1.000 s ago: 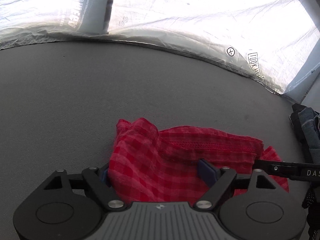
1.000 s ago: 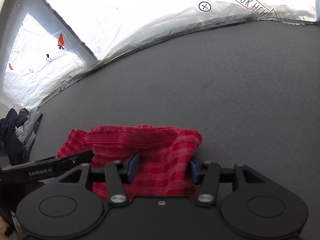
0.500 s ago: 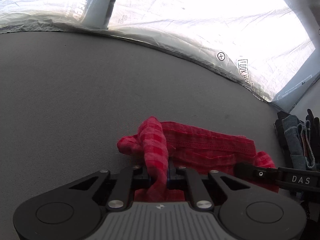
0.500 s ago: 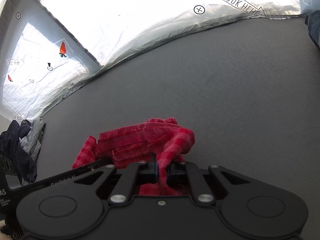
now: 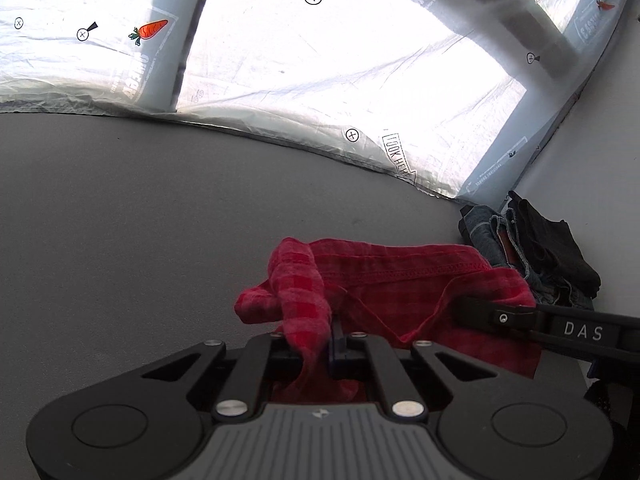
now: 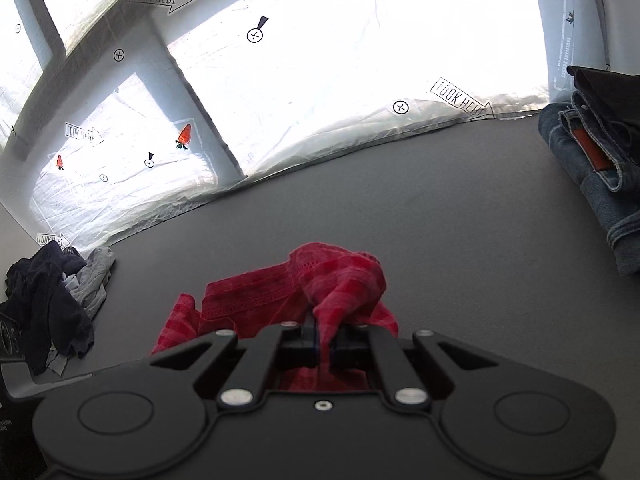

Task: Fold clothes
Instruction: 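Grasp the folded shorts with both grippers and lift them, then carry the folded shorts onto the blue jeans stack with both grippers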

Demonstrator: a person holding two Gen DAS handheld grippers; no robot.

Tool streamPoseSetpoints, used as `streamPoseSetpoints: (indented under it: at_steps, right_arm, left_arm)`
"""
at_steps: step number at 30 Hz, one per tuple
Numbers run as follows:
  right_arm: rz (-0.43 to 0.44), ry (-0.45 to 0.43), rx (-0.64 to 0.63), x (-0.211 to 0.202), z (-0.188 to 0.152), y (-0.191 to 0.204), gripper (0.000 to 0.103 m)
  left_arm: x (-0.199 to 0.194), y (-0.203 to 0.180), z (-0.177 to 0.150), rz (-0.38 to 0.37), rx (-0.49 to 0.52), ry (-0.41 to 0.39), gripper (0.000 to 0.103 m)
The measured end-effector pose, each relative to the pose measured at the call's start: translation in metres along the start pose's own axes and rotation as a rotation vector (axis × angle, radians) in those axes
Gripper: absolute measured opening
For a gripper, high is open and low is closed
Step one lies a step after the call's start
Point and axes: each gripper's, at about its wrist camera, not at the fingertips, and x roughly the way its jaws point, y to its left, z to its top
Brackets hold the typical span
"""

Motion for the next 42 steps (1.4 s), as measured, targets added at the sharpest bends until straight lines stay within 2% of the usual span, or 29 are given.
streamPoseSetpoints:
  at_steps: [6, 12, 16, 19, 26, 32, 36, 39, 40, 42]
  right_arm:
    - [-0.095, -0.077, 0.068, -0.054, -0.009, -0.005, 0.004]
    - [-0.192, -0.169, 0.072, -0.116, -0.007, -0.029, 0.004]
    - [-0.212, -0.252, 0.060, -0.149, 0.012, -0.064, 0.004]
    - [-0.190, -0.311, 0.023, -0.169, 0.039, -0.097, 0.004]
    - [-0.111, -0.445, -0.104, -0.205, 0.113, -0.180, 0.004]
    - [-0.096, -0.487, -0.145, -0.216, 0.160, -0.248, 0.004]
    - [-0.101, -0.479, -0.122, -0.203, 0.180, -0.296, 0.004]
    - [-0.100, -0.445, -0.082, -0.177, 0.191, -0.330, 0.004]
    - [-0.101, -0.432, -0.075, -0.168, 0.195, -0.339, 0.004]
    - [-0.126, -0.382, -0.079, -0.137, 0.201, -0.356, 0.005]
  left_arm:
    - [-0.013, -0.037, -0.009, -0.130, 0.068, 0.002, 0.008]
    - [-0.014, -0.084, -0.007, -0.274, 0.054, -0.001, 0.008]
    - [-0.014, -0.134, 0.004, -0.331, 0.080, -0.053, 0.008]
    - [-0.009, -0.179, 0.017, -0.357, 0.085, -0.118, 0.008]
    - [0.015, -0.299, 0.043, -0.370, 0.151, -0.292, 0.008]
    - [0.054, -0.369, 0.059, -0.385, 0.166, -0.327, 0.008]
    - [0.093, -0.397, 0.069, -0.375, 0.198, -0.307, 0.008]
    - [0.132, -0.407, 0.078, -0.344, 0.203, -0.247, 0.009]
    - [0.146, -0.406, 0.080, -0.327, 0.201, -0.222, 0.013]
    - [0.176, -0.403, 0.085, -0.280, 0.213, -0.168, 0.013]
